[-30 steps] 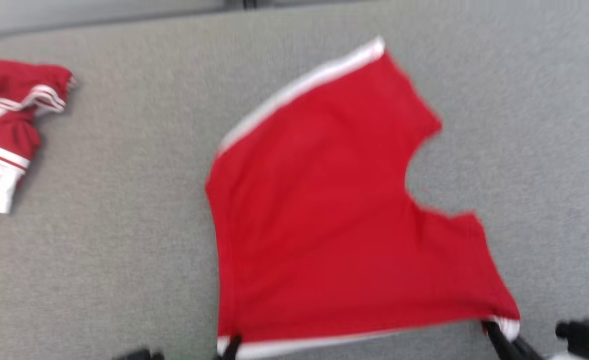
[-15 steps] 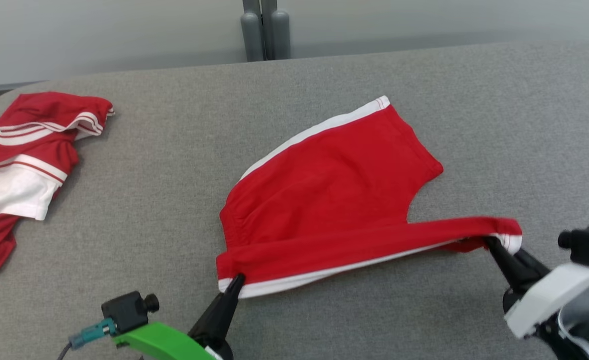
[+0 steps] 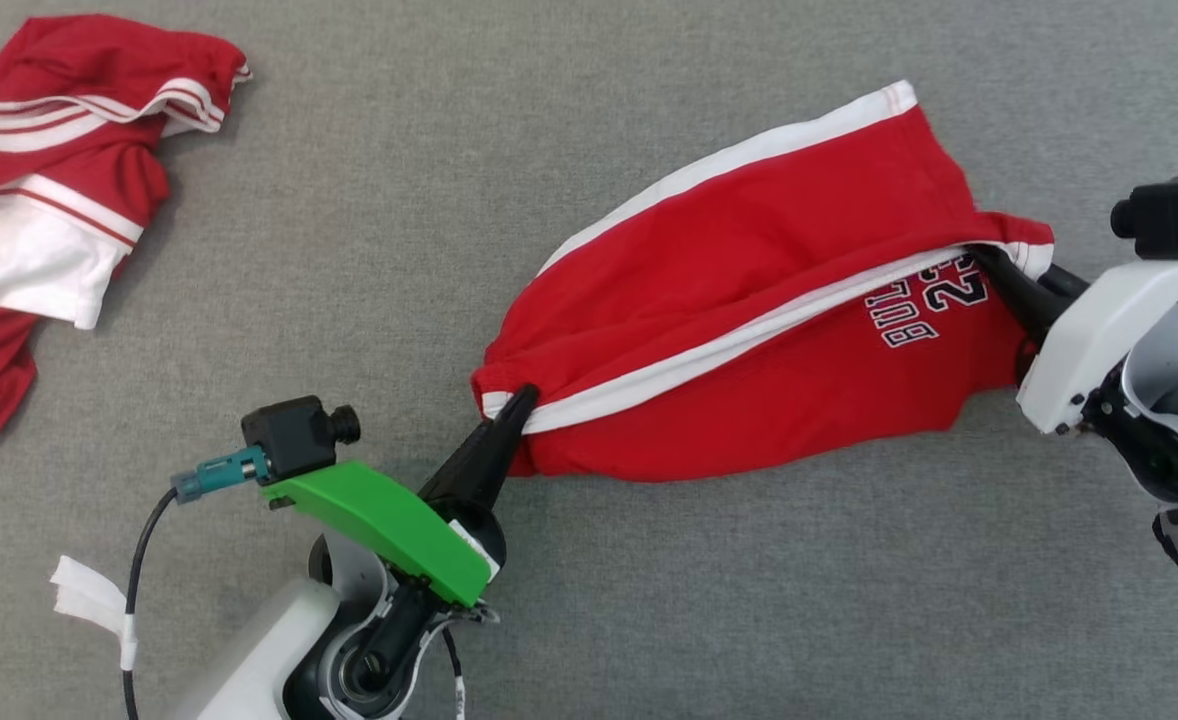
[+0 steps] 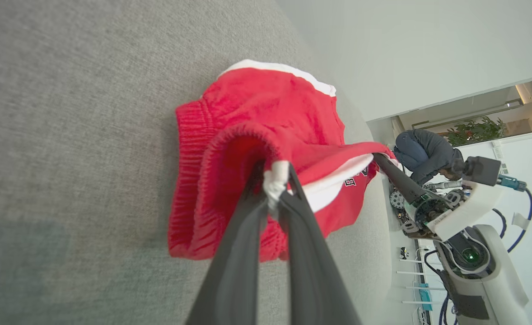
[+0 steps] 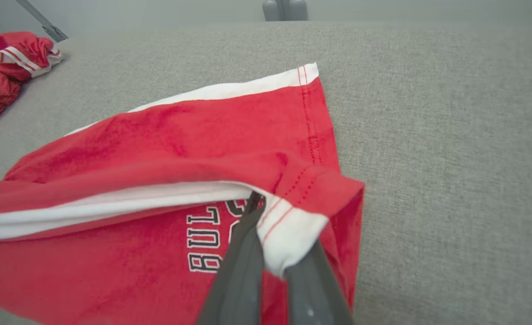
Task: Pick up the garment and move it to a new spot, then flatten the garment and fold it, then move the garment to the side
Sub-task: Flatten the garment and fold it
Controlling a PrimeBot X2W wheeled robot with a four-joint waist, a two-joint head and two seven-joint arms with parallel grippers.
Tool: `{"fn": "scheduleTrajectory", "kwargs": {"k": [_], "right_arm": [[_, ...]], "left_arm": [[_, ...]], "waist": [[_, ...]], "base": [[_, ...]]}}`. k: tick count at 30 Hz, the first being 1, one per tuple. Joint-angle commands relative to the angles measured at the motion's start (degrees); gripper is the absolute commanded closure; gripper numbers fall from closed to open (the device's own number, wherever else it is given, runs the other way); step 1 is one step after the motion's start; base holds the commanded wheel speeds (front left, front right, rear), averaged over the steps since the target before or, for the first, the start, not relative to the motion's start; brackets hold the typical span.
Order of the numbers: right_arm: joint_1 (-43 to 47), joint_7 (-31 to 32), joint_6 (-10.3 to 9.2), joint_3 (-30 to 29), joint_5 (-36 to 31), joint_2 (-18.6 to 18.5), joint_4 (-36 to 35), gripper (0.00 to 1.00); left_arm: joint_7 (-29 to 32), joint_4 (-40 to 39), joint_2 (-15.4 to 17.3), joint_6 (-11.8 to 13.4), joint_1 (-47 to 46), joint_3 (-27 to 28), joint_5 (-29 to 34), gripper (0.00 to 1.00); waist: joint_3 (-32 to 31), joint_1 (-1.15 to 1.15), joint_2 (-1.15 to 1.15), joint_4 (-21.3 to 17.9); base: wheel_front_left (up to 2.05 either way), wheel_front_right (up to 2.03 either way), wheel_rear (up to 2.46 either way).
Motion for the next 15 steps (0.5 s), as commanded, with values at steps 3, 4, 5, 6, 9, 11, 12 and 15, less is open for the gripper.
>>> {"fn": "scheduleTrajectory", "kwargs": {"k": [3, 4, 5, 6, 9, 11, 12, 15], "right_arm": [[-3.9, 1.0, -0.1, 1.4, -0.6, -1.0, 2.6, 1.0], [-5.1, 1.0, -0.1, 1.8, -0.5, -1.2, 3.4, 1.0], [-5.9, 1.2, -0.1, 2.4, -0.4, -1.3, 4.0, 1.0], [-7.0, 1.3, -0.1, 3.0, -0.3, -1.4, 4.5, 1.0], [-9.3, 0.9, -0.09, 4.1, 0.2, -1.4, 6.0, 1.0], [-10.8, 0.4, -0.09, 4.7, 0.7, -1.5, 6.9, 1.0], [-11.3, 0.3, -0.09, 4.9, 0.8, -1.5, 7.2, 1.0], [-12.7, 0.0, -0.09, 5.7, 1.3, -1.8, 8.1, 1.0]], "left_arm": [[0.4, 0.4, -0.4, -0.6, -1.8, 0.1, -0.4, 1.0], [0.5, 0.4, -0.5, -0.7, -2.1, 0.0, -0.3, 1.0], [0.8, 0.3, -0.6, -0.9, -2.5, 0.1, -0.3, 1.0], [1.1, 0.1, -0.7, -1.2, -3.0, 0.0, -0.3, 1.0], [1.4, -0.2, -0.9, -1.4, -4.0, 0.2, -0.2, 1.0], [1.7, -0.5, -1.2, -1.3, -4.9, 0.3, -0.3, 1.0], [1.9, -0.6, -1.3, -1.2, -5.2, 0.4, -0.4, 1.0], [2.0, -0.5, -1.6, -1.0, -6.2, 0.6, -0.3, 0.62]], "waist": [[4.8, 0.0, 0.0, 3.7], [5.0, 0.0, 0.0, 3.9], [5.2, 0.0, 0.0, 4.1], [5.5, 0.0, 0.0, 4.3], [5.8, 0.0, 0.0, 4.8], [5.9, 0.0, 0.0, 5.2], [6.0, 0.0, 0.0, 5.4], [6.2, 0.0, 0.0, 5.7]], "base": [[0.0, 0.0, 0.0], [0.0, 0.0, 0.0], [0.0, 0.0, 0.0], [0.0, 0.0, 0.0], [0.0, 0.0, 0.0], [0.0, 0.0, 0.0], [0.0, 0.0, 0.0], [0.0, 0.0, 0.0]]}}
